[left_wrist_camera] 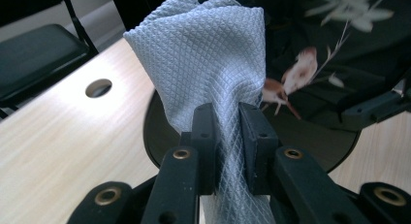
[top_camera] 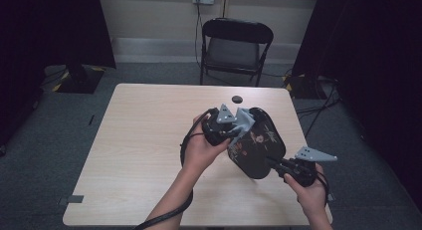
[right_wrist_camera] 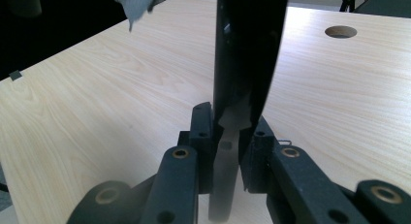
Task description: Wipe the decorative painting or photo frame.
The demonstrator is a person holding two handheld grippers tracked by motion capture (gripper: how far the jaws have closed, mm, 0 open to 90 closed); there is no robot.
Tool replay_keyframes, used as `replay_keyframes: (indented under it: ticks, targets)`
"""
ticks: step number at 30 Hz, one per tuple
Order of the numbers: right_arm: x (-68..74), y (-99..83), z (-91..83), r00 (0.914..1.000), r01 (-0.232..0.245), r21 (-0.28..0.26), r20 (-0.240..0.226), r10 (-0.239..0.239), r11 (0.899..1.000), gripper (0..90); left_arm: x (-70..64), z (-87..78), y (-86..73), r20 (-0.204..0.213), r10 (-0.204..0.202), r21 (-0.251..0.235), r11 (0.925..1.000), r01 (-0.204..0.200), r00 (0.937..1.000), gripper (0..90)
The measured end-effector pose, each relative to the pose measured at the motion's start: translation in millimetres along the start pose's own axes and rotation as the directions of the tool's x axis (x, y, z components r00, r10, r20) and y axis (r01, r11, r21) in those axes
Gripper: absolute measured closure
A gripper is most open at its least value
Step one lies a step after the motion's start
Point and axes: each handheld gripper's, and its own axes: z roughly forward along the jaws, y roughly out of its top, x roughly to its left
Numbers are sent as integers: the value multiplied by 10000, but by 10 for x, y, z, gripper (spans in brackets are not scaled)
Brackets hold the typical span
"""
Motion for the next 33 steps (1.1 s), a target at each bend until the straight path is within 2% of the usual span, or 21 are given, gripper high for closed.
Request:
replay_keyframes:
  ticks: [15, 21, 28, 31, 33]
  targets:
    - [7, 4, 2, 10000, 4, 17, 19, -4, 10000, 789, -92, 277, -487, 376, -356, 794, 9963, 325, 9987, 781]
    - [12, 5, 2, 10000, 19, 18, 33, -19, 10000, 788, -135, 415, -711, 542, -602, 1186, 9915, 534, 9967, 781]
    - [15, 6, 4, 10000, 14, 25, 45, -14, 10000, 788, -203, 527, -895, 674, -770, 1656, 9841, 650, 9947, 781]
    - [19, 5, 4, 10000, 49, 25, 65, -49, 10000, 788, -232, 580, -960, 817, -572, 1968, 9796, 402, 9950, 781]
    - [21, 5, 4, 10000, 41, 25, 74, -41, 10000, 788, -246, 605, -993, 832, -579, 2086, 9772, 394, 9948, 781]
